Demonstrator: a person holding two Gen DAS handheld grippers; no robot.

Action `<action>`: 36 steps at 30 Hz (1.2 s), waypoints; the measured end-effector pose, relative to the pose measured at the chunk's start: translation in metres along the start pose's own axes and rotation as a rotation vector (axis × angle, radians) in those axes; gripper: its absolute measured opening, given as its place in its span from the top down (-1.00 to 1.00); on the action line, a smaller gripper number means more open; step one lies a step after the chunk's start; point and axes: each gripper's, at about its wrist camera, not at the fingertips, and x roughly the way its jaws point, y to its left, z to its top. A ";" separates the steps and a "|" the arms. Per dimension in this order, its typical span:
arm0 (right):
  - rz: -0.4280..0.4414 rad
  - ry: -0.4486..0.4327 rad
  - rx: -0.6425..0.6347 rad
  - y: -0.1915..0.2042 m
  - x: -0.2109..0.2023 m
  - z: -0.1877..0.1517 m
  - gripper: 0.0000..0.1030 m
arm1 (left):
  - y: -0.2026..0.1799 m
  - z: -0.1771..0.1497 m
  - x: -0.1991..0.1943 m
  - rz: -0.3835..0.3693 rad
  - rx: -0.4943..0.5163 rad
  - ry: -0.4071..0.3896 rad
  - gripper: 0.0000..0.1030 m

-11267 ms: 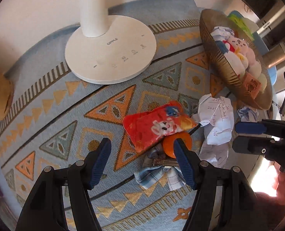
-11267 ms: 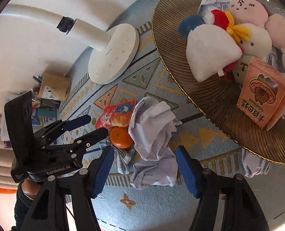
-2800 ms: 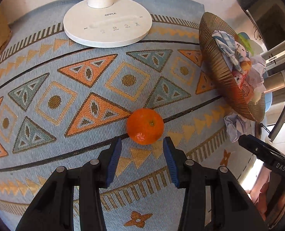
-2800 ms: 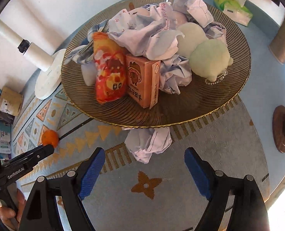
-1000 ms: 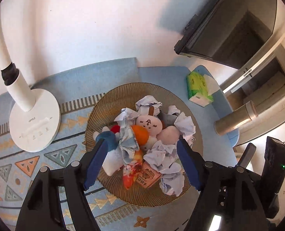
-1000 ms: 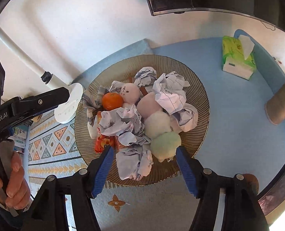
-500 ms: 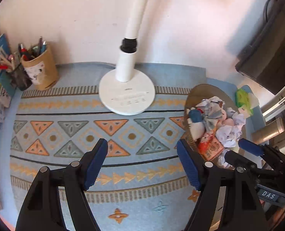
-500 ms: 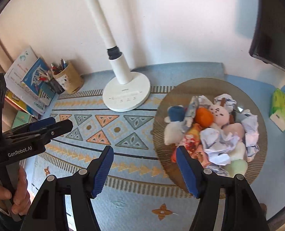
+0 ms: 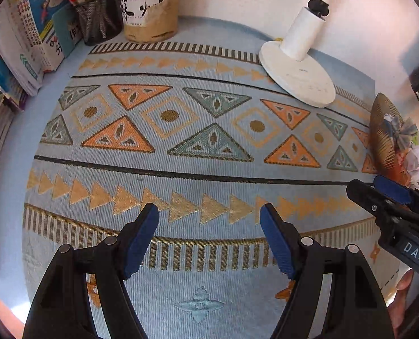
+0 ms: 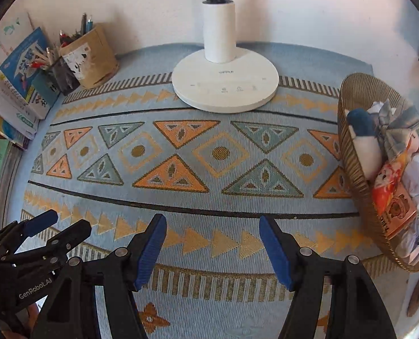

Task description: Organize objects

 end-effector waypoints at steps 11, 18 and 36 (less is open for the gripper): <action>-0.074 -0.053 0.014 -0.024 0.031 -0.009 -0.32 | -0.019 -0.005 0.025 0.057 0.106 -0.100 -0.62; -0.085 -0.064 0.036 -0.033 0.035 -0.012 -0.74 | -0.031 -0.015 0.029 0.092 0.134 -0.141 -0.96; -0.071 -0.178 0.019 -0.026 0.030 -0.037 -1.00 | -0.042 -0.030 0.027 0.134 0.062 -0.232 -0.99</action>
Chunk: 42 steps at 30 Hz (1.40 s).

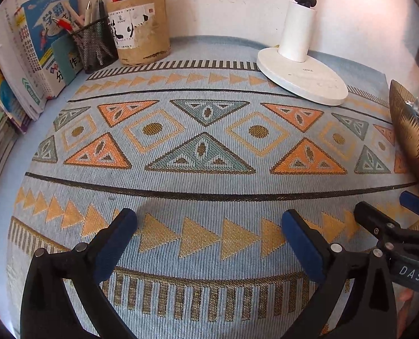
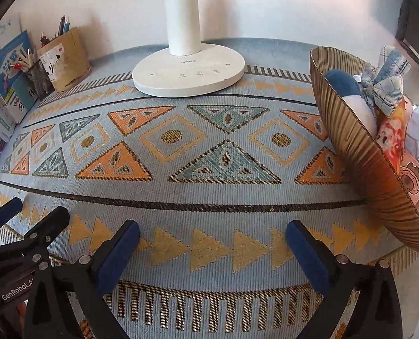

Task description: Organize objects

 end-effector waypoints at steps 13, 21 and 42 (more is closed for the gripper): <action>-0.012 -0.030 0.017 -0.001 0.001 -0.004 -1.00 | 0.001 0.000 -0.006 0.003 -0.007 -0.016 -1.00; -0.011 -0.031 0.017 -0.001 0.002 -0.004 -1.00 | 0.003 0.001 -0.010 0.002 -0.008 -0.014 -1.00; -0.016 -0.069 0.013 -0.001 -0.001 -0.011 -1.00 | 0.009 -0.001 -0.010 0.018 -0.046 -0.039 -0.99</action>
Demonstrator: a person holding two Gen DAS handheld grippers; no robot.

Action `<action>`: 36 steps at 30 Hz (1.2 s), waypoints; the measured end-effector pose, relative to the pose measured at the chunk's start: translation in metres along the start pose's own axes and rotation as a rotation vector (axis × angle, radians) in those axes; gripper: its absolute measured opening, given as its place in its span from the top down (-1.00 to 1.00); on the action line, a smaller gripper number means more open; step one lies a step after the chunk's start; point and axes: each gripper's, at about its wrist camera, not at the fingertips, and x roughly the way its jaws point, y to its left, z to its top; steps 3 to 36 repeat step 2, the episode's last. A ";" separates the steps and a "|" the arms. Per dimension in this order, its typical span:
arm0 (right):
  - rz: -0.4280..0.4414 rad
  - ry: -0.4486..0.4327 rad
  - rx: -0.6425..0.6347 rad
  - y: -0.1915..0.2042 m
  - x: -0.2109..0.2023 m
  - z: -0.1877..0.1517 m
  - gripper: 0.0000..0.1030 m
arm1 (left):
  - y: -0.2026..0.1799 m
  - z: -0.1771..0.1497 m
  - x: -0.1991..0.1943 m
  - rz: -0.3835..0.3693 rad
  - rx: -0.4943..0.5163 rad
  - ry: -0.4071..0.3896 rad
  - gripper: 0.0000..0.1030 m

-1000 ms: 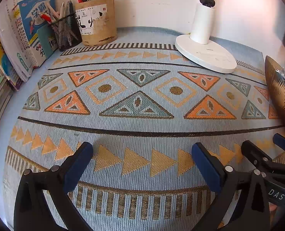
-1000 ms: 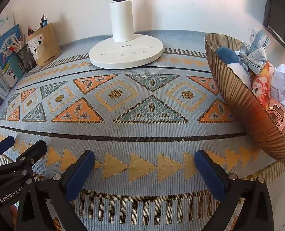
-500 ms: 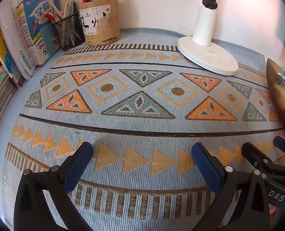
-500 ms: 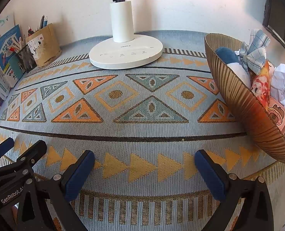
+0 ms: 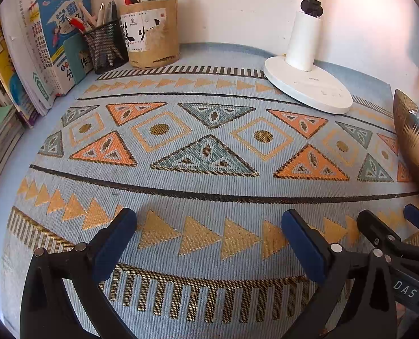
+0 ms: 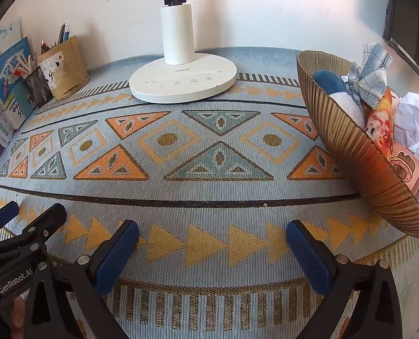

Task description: Organize objects

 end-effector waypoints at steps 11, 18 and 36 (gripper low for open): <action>0.009 -0.010 -0.005 -0.001 -0.001 -0.001 -1.00 | 0.001 0.000 0.000 -0.006 -0.003 -0.002 -0.99; 0.009 -0.010 -0.005 -0.001 -0.001 -0.001 -1.00 | 0.001 0.000 0.000 -0.006 -0.003 -0.002 -0.99; 0.009 -0.010 -0.005 -0.001 -0.001 -0.001 -1.00 | 0.001 0.000 0.000 -0.006 -0.003 -0.002 -0.99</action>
